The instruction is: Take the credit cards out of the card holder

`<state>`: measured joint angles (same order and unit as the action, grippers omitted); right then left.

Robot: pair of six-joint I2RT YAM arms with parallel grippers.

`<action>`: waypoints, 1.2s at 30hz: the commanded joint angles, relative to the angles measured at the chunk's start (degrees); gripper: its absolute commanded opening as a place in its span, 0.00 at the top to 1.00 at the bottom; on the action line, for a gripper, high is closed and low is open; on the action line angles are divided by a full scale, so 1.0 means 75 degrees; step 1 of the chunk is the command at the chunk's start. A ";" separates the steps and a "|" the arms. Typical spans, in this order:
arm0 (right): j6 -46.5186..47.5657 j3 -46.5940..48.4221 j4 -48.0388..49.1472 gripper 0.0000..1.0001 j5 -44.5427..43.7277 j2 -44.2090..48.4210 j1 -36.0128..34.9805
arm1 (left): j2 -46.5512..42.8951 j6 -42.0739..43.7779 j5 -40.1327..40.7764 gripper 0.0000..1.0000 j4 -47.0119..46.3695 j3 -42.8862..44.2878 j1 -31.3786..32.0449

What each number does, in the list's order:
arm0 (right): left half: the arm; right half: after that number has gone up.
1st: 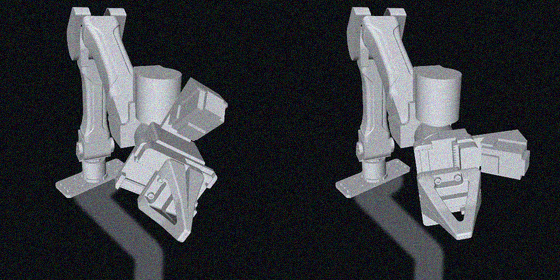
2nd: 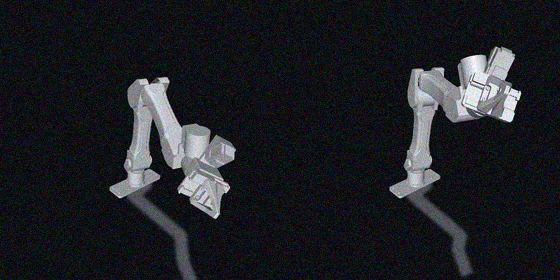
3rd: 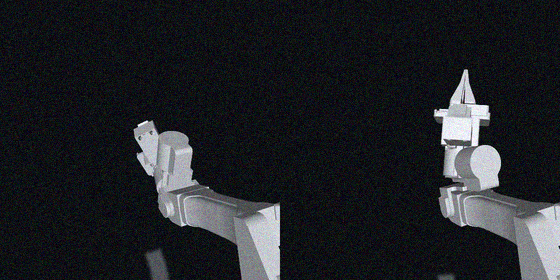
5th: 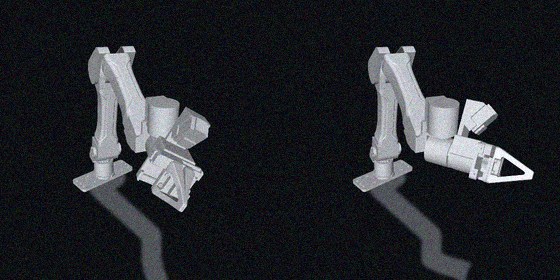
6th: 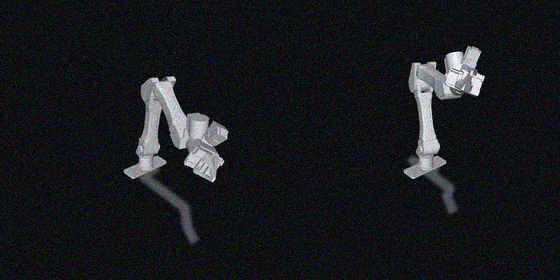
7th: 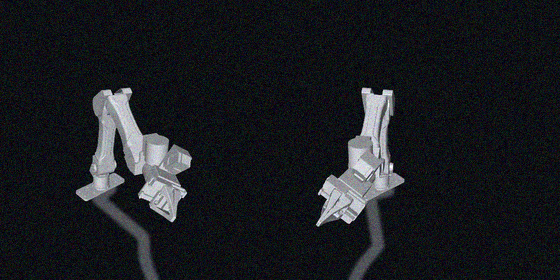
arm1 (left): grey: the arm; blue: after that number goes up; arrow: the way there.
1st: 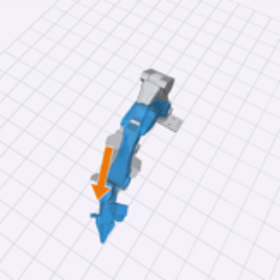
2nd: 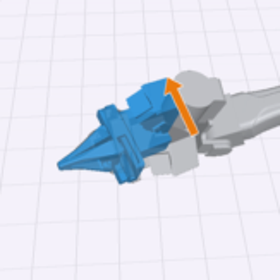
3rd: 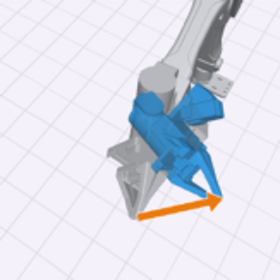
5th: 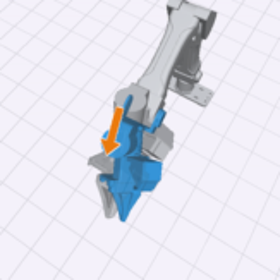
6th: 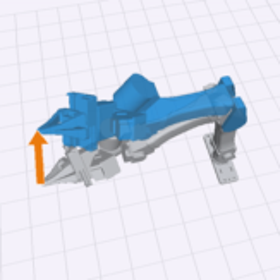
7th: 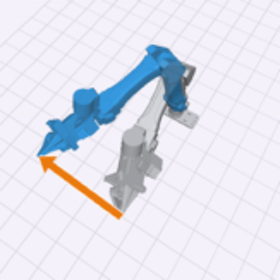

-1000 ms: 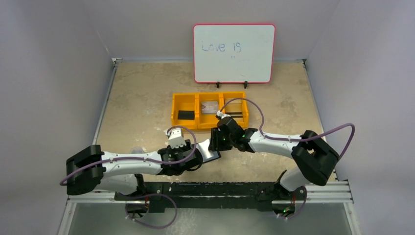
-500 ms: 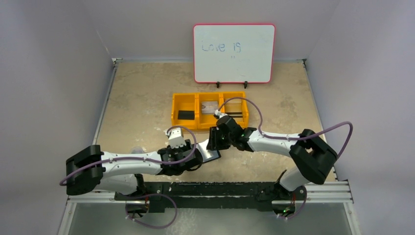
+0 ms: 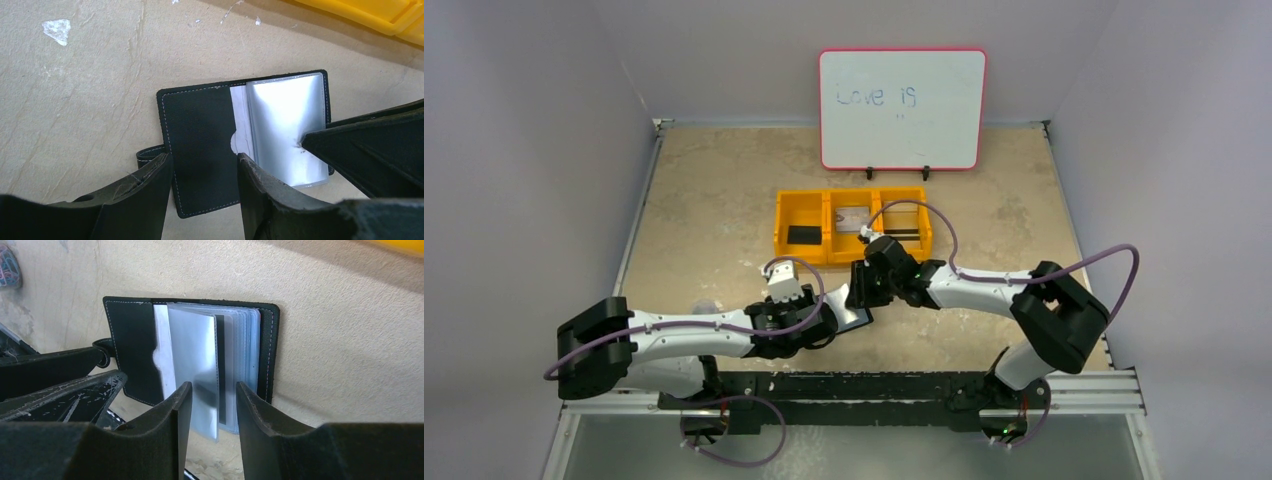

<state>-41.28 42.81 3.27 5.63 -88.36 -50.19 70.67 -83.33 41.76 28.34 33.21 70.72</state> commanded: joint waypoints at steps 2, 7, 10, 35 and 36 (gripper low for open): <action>0.0312 0.0515 -0.0468 0.60 -0.0208 0.0268 -0.0048 | -0.0142 0.0092 0.0174 0.51 -0.0042 0.0000 -0.0031; 0.0357 0.0521 -0.0448 0.60 -0.0049 0.0320 -0.0082 | -0.0139 0.0117 0.0186 0.51 -0.0085 0.0001 -0.0032; 0.0339 0.0452 -0.0252 0.60 0.0164 0.0254 -0.0093 | -0.0132 0.0106 0.0175 0.51 -0.0091 0.0004 -0.0031; 0.0056 0.0404 -0.0289 0.57 0.0071 -0.0065 -0.0102 | -0.0309 0.0094 0.0163 0.51 -0.0040 -0.0101 -0.0031; 0.0055 0.0419 -0.0296 0.57 0.0061 -0.0081 -0.0094 | -0.0324 0.0092 0.0163 0.51 -0.0040 -0.0107 -0.0031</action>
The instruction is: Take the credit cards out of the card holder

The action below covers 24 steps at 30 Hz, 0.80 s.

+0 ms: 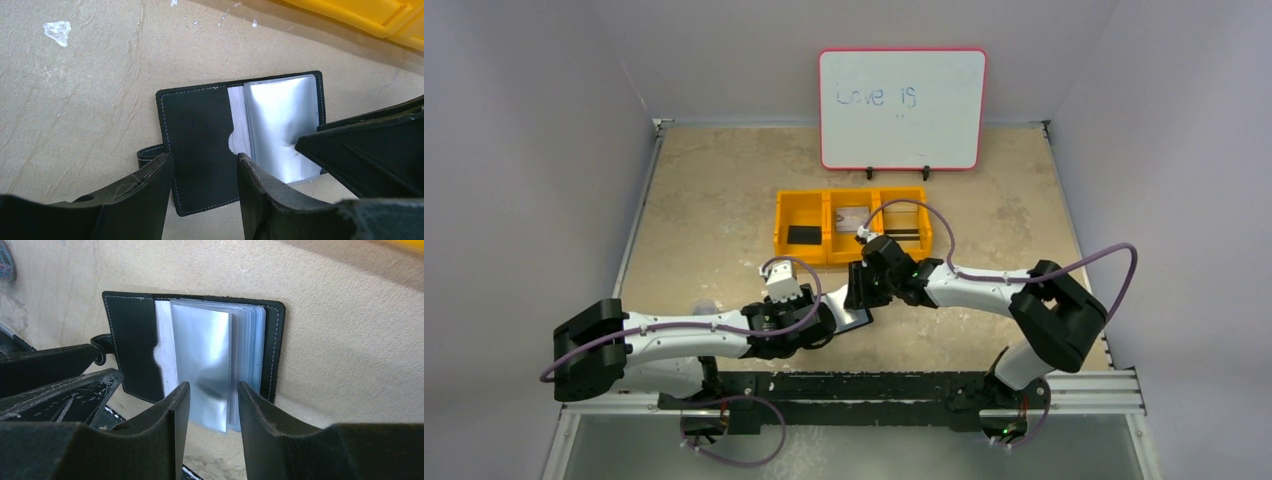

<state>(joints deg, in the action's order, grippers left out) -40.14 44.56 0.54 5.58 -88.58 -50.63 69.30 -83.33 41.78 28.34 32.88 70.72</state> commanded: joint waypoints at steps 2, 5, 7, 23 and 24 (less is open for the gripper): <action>-0.0096 0.0185 0.0069 0.57 0.0058 -0.0050 -0.0036 | -0.0133 0.0091 0.0160 0.51 -0.0042 -0.0060 -0.0031; -0.0081 0.0162 0.0147 0.57 0.0159 -0.0051 -0.0035 | -0.0128 0.0095 0.0148 0.51 -0.0044 -0.0060 -0.0031; -0.0025 0.0142 0.0259 0.58 0.0251 -0.0008 -0.0038 | -0.0127 0.0095 0.0159 0.51 -0.0041 -0.0060 -0.0031; 0.0158 -0.0062 0.1704 0.61 0.1612 0.0161 -0.0124 | -0.0592 -0.0428 0.0613 0.52 0.0553 -0.0127 -0.0031; 0.0134 -0.0080 0.1831 0.60 0.1700 0.0135 -0.0117 | -0.0744 -0.0496 0.0666 0.52 0.0607 -0.0174 -0.0025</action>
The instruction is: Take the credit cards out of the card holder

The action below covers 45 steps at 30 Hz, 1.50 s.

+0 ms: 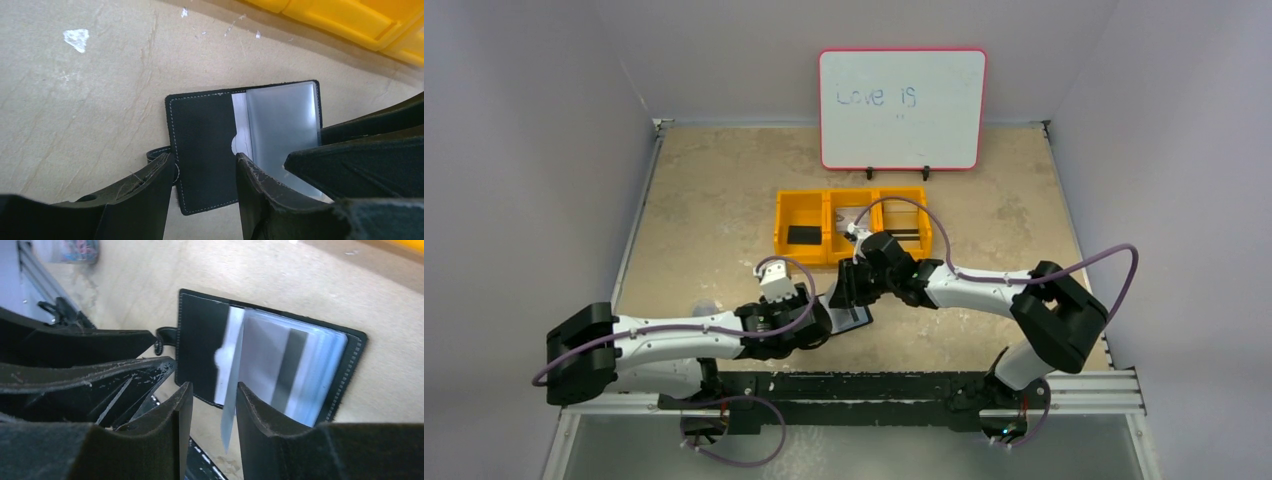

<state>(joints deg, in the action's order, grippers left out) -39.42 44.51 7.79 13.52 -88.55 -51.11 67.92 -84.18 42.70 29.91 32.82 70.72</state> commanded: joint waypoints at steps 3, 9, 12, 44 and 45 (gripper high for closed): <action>-0.0013 -0.0105 0.1159 0.57 0.0850 0.0055 -0.0054 | -0.1052 -0.0599 0.0695 0.53 0.0517 -0.0372 -0.0031; 0.0065 0.0131 0.1587 0.54 0.1667 -0.0714 -0.0064 | -0.1695 -0.0892 0.0754 0.52 0.0696 -0.0659 -0.0031; 0.0056 0.0237 0.1900 0.51 0.2050 -0.1078 -0.0104 | -0.1874 -0.1160 0.0885 0.53 0.1170 -0.0607 -0.0030; 0.0065 -0.0409 0.0526 0.55 -0.1286 0.1462 -0.0363 | -0.2527 -0.0525 0.1713 0.49 0.1824 0.0697 -0.0034; -0.0070 -0.0444 0.0269 0.57 -0.1687 0.1612 -0.0350 | -0.2468 -0.0456 0.1696 0.48 0.1788 0.0741 -0.0031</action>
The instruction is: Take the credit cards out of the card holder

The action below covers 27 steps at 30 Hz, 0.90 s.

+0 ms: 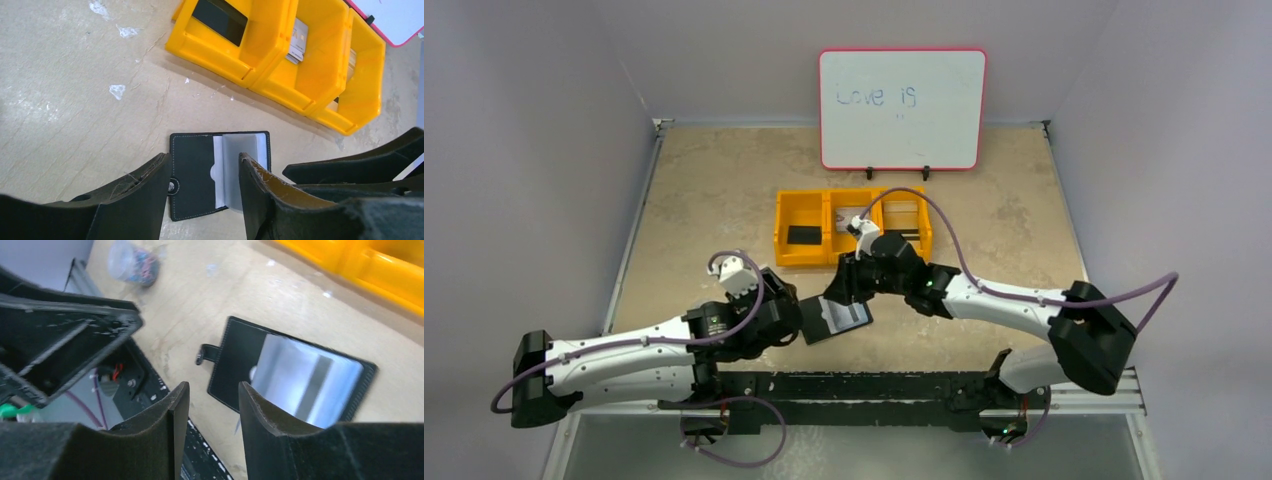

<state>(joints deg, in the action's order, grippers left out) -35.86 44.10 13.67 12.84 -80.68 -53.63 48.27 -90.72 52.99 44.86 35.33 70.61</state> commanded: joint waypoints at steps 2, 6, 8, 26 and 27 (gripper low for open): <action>-0.0726 -0.0380 -0.1116 0.63 -0.2278 0.0737 -0.0019 | 0.0252 0.0755 0.0245 0.48 -0.0496 0.0480 -0.0016; -0.0976 -0.0722 -0.0996 0.69 -0.2268 0.0837 0.0034 | 0.0597 0.1164 0.0180 0.48 -0.0829 0.0832 -0.0016; -0.1177 -0.0710 -0.1128 0.73 -0.2206 0.0601 0.0031 | 0.0859 0.1313 0.0214 0.47 -0.0845 0.1070 -0.0016; -0.1081 -0.0368 -0.1784 0.87 -0.2663 -0.0522 0.0055 | 0.1748 0.1269 0.0088 0.47 -0.0649 0.1252 -0.0016; -0.1060 -0.0317 -0.1765 0.87 -0.2656 -0.0600 0.0057 | 0.1760 0.1282 0.0089 0.47 -0.0641 0.1264 -0.0016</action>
<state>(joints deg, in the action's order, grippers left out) -44.71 39.03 0.84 -6.52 -85.12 -53.30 61.28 -81.84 52.73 40.53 43.59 70.61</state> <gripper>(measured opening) 0.136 0.526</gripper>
